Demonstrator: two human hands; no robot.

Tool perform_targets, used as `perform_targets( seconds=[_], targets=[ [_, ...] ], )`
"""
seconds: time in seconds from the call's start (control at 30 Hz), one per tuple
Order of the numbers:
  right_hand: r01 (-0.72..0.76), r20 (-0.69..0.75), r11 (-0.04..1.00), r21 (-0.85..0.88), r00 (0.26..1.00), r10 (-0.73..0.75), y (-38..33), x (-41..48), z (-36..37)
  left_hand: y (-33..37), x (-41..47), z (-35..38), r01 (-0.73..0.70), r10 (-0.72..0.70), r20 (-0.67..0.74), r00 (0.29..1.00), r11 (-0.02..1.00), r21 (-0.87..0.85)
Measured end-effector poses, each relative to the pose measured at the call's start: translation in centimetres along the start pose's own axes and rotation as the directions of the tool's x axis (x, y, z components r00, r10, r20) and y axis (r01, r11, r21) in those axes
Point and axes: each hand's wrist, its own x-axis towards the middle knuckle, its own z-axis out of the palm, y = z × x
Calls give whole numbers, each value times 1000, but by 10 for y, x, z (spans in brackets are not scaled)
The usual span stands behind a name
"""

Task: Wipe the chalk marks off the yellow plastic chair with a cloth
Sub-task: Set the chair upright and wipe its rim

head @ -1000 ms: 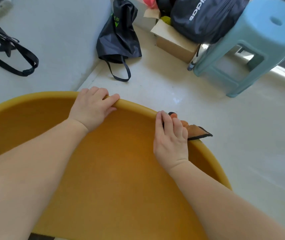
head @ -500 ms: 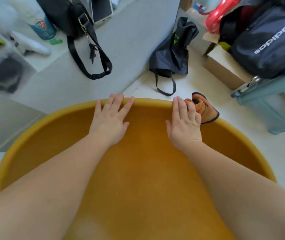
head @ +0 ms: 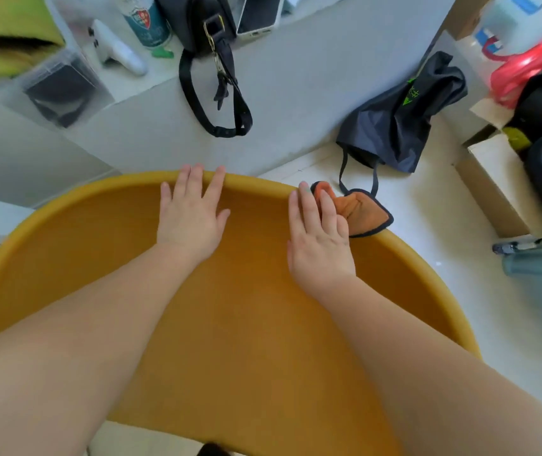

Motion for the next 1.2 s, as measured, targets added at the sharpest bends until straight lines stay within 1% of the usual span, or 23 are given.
perform_targets(
  seconds=[0.07, 0.13, 0.23, 0.37, 0.43, 0.53, 0.63, 0.7, 0.83, 0.93, 1.03, 1.13, 1.2],
  targets=[
    [60, 32, 998, -14, 998, -60, 2, 18, -7, -5, 4, -1, 50, -50, 25, 998, 999, 6],
    [89, 51, 996, -1, 995, -88, -1, 33, -12, -14, 14, -8, 63, -62, 18, 998, 998, -10],
    [66, 47, 998, 10, 997, -66, -9, 54, -18, -35, 30, -13, 49, -49, -3, 999, 998, -30],
    [44, 34, 999, -11, 998, -44, -23, 76, -14, -54, 44, 4, -30, 29, -34, 999, 999, -28],
    [22, 5, 1000, -19, 1000, -22, -28, 81, -5, -61, 50, 15, -73, 67, -107, 992, 996, -56],
    [-25, -89, 1000, 10, 996, 26, -38, 88, -2, -76, 56, 17, -175, 141, -235, 962, 976, -128],
    [14, -122, 1000, -5, 992, -15, -54, 103, 1, -100, 66, 11, -242, 192, -267, 944, 955, -171],
    [30, -153, 1000, -9, 988, -30, -63, 118, 9, -115, 72, 11, -253, 202, -269, 942, 952, -171],
    [116, -239, 993, -6, 964, -114, -69, 150, 17, -132, 87, 9, -179, 141, -230, 963, 971, -157],
    [208, -233, 978, -18, 950, -207, -70, 177, 10, -140, 101, 2, -69, 44, -169, 985, 987, -143],
    [301, -161, 952, -54, 939, -305, -70, 200, -1, -152, 113, -5, -19, 9, -104, 995, 995, -97],
    [394, -91, 910, -127, 909, -406, -73, 215, -12, -155, 110, -11, 71, -73, -68, 995, 997, -25],
    [436, -45, 887, -151, 894, -446, -76, 224, -20, -151, 102, -8, 139, -141, 24, 990, 987, 78]
  ],
)
